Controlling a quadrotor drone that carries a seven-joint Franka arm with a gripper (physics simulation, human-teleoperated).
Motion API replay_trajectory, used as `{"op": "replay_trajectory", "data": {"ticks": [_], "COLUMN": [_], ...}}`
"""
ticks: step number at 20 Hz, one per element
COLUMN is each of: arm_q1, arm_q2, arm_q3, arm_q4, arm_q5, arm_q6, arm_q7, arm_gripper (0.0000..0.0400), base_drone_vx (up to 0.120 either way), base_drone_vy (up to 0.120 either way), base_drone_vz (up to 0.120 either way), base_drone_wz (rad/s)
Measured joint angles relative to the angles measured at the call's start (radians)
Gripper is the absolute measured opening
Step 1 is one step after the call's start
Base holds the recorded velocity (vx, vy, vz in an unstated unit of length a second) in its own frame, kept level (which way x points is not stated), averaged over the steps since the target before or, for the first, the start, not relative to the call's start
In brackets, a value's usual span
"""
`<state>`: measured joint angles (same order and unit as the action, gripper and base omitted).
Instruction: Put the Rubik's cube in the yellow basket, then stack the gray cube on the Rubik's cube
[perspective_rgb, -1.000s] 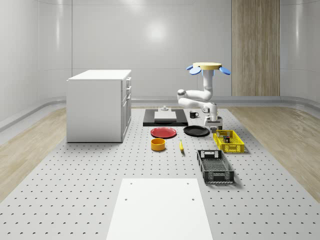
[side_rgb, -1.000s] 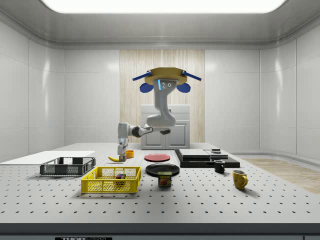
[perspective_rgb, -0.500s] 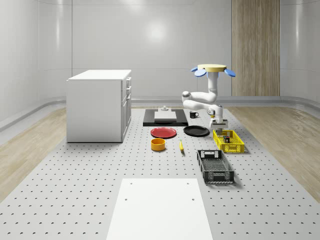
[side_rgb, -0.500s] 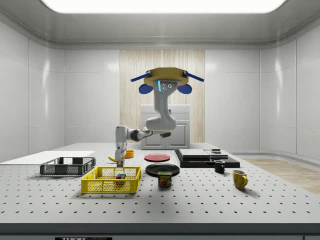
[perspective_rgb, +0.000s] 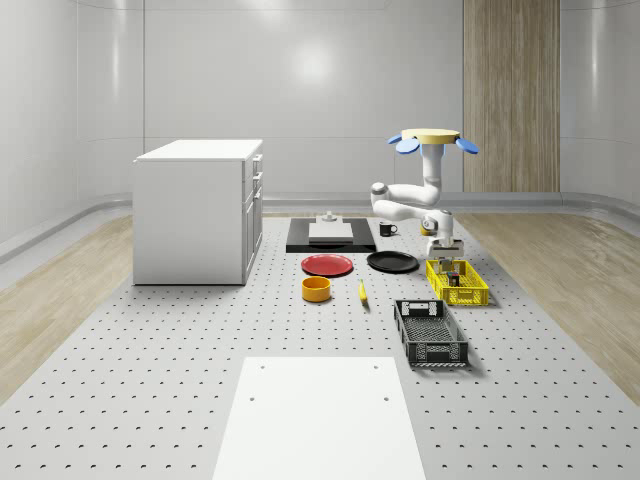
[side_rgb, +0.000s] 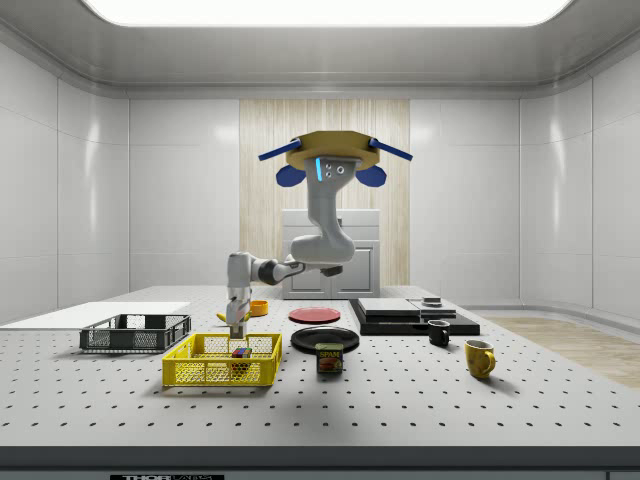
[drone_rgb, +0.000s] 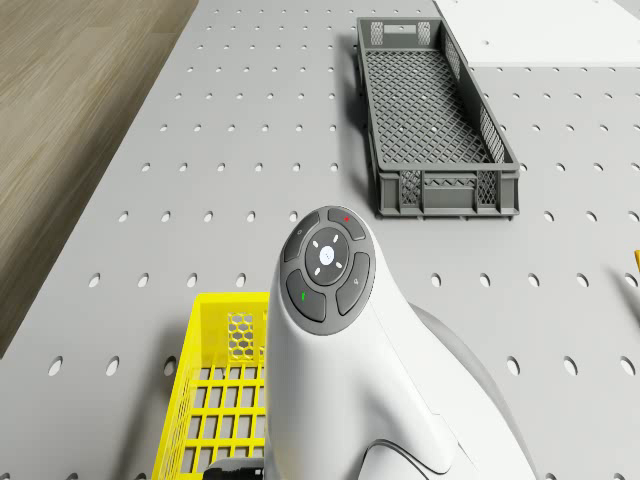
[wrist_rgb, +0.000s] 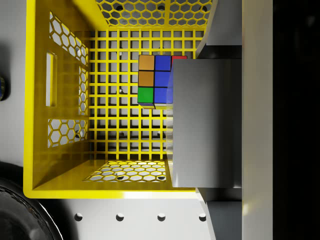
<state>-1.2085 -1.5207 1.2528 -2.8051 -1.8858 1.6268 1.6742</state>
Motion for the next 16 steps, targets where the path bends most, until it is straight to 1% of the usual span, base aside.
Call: {"op": "replay_trajectory", "data": {"ticks": [3, 5, 6, 12, 16], "arm_q1": [0.000, 0.000, 0.000, -0.001, -0.001], "arm_q2": [-0.001, -0.001, -0.001, -0.002, -0.003], "arm_q3": [0.000, 0.000, 0.000, 0.000, 0.000], "arm_q4": [0.000, 0.000, 0.000, 0.000, 0.000], "arm_q5": [0.000, 0.000, 0.000, 0.001, 0.001], "arm_q6": [0.001, 0.001, 0.001, 0.002, 0.003], "arm_q7": [0.000, 0.000, 0.000, 0.001, 0.001], "arm_gripper": [0.0251, 0.0251, 0.0251, 0.0251, 0.0251], "base_drone_vx": [0.000, -0.120, -0.040, 0.000, 0.000], "base_drone_vy": [0.000, 0.000, 0.000, 0.113, 0.000], "base_drone_vz": [0.000, 0.000, 0.000, 0.000, -0.110], "base_drone_wz": [0.000, 0.000, 0.000, 0.000, 0.000]}}
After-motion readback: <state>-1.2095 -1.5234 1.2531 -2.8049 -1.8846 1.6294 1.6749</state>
